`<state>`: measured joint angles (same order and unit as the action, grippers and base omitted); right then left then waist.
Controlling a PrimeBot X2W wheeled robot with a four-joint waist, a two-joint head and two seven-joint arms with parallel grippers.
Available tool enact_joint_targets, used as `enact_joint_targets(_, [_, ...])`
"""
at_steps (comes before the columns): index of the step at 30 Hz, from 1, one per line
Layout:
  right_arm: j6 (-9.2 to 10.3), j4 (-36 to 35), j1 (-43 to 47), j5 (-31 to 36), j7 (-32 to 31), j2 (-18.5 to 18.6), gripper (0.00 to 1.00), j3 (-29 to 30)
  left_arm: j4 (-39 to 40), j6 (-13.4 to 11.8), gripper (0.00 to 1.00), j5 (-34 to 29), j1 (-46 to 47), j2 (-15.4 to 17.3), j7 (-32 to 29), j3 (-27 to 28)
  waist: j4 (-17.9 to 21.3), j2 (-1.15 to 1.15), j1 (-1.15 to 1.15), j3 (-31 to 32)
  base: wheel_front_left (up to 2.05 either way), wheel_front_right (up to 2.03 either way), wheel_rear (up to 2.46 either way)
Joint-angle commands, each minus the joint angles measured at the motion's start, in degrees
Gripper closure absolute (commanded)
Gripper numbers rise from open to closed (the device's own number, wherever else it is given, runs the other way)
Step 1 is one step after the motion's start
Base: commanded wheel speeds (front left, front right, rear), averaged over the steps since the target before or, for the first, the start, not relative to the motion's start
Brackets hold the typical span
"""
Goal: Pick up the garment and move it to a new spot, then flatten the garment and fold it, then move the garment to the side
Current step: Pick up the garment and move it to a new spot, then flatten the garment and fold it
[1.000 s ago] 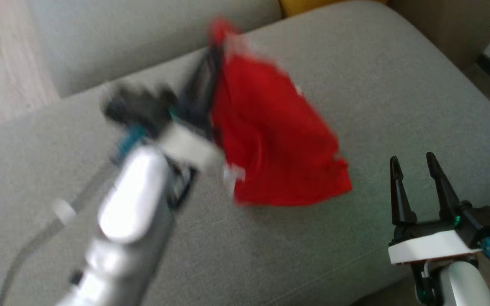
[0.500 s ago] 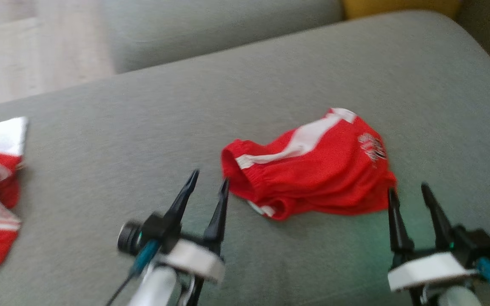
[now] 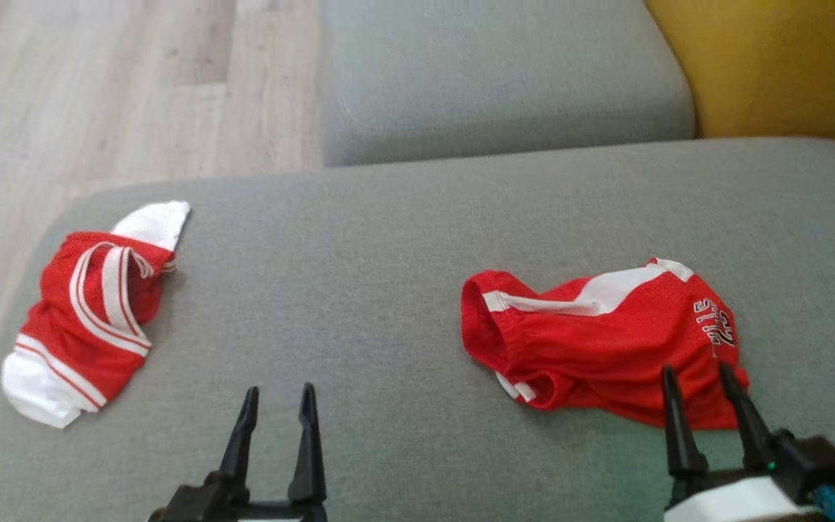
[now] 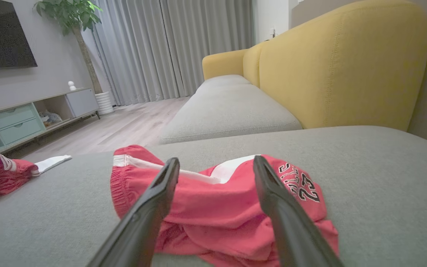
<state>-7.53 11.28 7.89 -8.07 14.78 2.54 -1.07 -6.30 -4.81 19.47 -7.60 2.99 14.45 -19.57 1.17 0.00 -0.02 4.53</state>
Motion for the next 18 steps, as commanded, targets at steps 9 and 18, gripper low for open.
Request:
enact_joint_targets(9, [0.04, -2.3, 0.1, 0.3, 0.2, 0.3, 0.00, -2.2, 3.4, -0.3, 0.00, -3.0, 0.7, -0.1, 0.5, 3.6, -1.4, 0.00, 0.02, 1.5, 0.00, 0.00, 0.00])
enact_joint_targets(18, [0.04, -2.2, 0.1, 0.7, 0.2, 0.3, 0.00, -2.9, 2.7, -0.4, 0.00, -3.4, 0.6, -0.1, 0.5, 4.2, -1.2, 0.00, 0.02, 1.6, 0.00, 0.00, 0.00])
